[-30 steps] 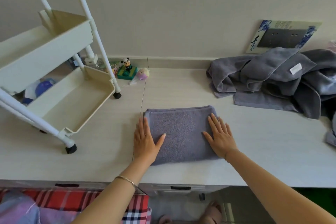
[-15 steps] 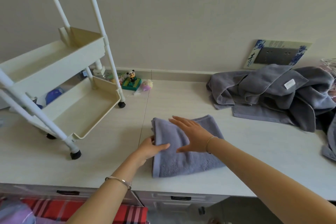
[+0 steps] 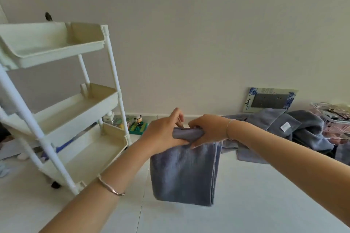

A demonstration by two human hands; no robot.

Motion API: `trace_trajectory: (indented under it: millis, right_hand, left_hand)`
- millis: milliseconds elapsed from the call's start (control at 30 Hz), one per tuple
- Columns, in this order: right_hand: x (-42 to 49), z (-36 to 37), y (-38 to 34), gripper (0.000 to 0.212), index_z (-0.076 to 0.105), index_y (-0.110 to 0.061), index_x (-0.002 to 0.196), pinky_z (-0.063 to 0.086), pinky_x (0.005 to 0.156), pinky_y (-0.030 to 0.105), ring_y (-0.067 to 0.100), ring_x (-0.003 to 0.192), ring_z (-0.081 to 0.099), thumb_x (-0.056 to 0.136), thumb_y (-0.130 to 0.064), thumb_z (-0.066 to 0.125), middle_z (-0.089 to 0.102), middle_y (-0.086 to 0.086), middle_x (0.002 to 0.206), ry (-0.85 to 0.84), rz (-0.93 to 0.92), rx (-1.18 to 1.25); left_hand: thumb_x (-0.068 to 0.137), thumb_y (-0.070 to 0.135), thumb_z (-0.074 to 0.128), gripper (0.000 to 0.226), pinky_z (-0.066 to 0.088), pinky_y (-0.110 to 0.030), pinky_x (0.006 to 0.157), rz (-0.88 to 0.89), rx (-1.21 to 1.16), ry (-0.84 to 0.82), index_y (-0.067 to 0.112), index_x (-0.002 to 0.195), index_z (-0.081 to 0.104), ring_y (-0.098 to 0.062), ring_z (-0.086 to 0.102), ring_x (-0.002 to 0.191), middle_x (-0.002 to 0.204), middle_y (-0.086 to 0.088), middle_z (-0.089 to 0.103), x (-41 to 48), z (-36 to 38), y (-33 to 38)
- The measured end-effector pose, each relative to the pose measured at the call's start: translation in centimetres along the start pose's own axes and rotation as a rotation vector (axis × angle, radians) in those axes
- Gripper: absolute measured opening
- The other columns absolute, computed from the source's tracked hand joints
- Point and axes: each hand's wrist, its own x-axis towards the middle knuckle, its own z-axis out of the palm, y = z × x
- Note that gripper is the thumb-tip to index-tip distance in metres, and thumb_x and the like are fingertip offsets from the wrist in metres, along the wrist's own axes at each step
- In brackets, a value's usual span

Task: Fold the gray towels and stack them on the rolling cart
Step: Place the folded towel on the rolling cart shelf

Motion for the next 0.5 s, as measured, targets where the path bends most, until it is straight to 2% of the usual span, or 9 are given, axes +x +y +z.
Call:
trace_trajectory:
  millis: [67,100,167,200,267,333,400,500]
  right_hand:
    - [-0.3,-2.3,0.0,0.036,0.051,-0.021,0.085,0.035,0.065,0.029,0.019,0.076,0.049,0.076,-0.047,0.073,0.056,-0.003,0.081,0.06,-0.05,0.153]
    - [-0.6,-3.4,0.0,0.035,0.053,-0.019,0.085,0.037,0.067,0.029,0.017,0.075,0.05,0.077,-0.046,0.073,0.056,-0.002,0.081,0.089,-0.066,0.214]
    - [-1.0,-6.1,0.3,0.034,0.059,-0.015,0.091,0.043,0.071,0.025,0.013,0.077,0.055,0.078,-0.044,0.072,0.06,-0.002,0.086,0.136,-0.101,0.332]
    - [-1.2,-7.4,0.4,0.034,0.062,-0.016,0.097,0.047,0.076,0.023,0.011,0.081,0.059,0.078,-0.043,0.072,0.064,-0.004,0.091,0.153,-0.103,0.411]
    - [-1.5,-9.6,0.7,0.036,0.064,-0.022,0.106,0.053,0.083,0.022,0.007,0.09,0.065,0.076,-0.041,0.072,0.069,-0.007,0.099,0.186,-0.126,0.593]
    - [-1.2,-11.7,1.0,0.035,0.064,-0.027,0.104,0.055,0.083,0.026,0.007,0.091,0.067,0.073,-0.041,0.072,0.071,-0.009,0.097,0.2,-0.171,0.706]
    - [-0.7,-13.1,1.4,0.037,0.064,-0.027,0.104,0.055,0.085,0.031,0.011,0.091,0.068,0.071,-0.042,0.072,0.071,-0.007,0.096,0.195,-0.175,0.752]
    - [0.3,-14.6,2.2,0.056,0.061,-0.023,0.11,0.052,0.092,0.04,0.018,0.097,0.067,0.065,-0.052,0.079,0.07,0.002,0.105,0.186,-0.178,0.759]
  left_hand:
    - [0.064,0.054,0.079,0.073,0.048,-0.023,0.077,0.006,-0.006,0.106,0.04,0.121,0.035,-0.007,0.061,0.091,0.105,0.02,0.058,0.0,-3.0,-0.2]
    - [0.062,0.054,0.081,0.086,0.049,-0.021,0.079,-0.013,-0.082,0.15,0.043,0.131,0.03,-0.005,0.061,0.094,0.109,0.02,0.055,-0.2,-4.1,-0.6]
    - [0.057,0.047,0.086,0.105,0.049,-0.018,0.083,-0.081,-0.371,0.256,0.049,0.138,0.019,-0.005,0.059,0.102,0.121,0.02,0.048,-0.7,-6.1,-1.6]
    - [0.054,0.046,0.088,0.107,0.05,-0.021,0.085,-0.13,-0.546,0.268,0.052,0.136,0.019,-0.007,0.059,0.105,0.125,0.02,0.046,-0.9,-6.5,-2.1]
    - [0.051,0.051,0.087,0.096,0.051,-0.026,0.09,-0.233,-0.731,0.204,0.052,0.128,0.03,-0.009,0.06,0.11,0.128,0.016,0.05,-1.2,-6.7,-2.2]
    - [0.059,0.052,0.084,0.074,0.051,-0.017,0.083,-0.296,-0.673,0.138,0.042,0.12,0.043,-0.002,0.06,0.106,0.119,0.015,0.059,-1.2,-6.8,-1.8]
    - [0.058,0.051,0.084,0.061,0.051,-0.014,0.075,-0.363,-0.671,0.231,0.033,0.108,0.055,-0.004,0.064,0.097,0.106,0.014,0.067,-0.8,-7.2,-1.3]
    - [0.047,0.05,0.083,0.067,0.053,-0.022,0.077,-0.351,-0.722,0.379,0.025,0.106,0.063,-0.01,0.069,0.093,0.097,0.009,0.073,-0.4,-9.0,-0.4]
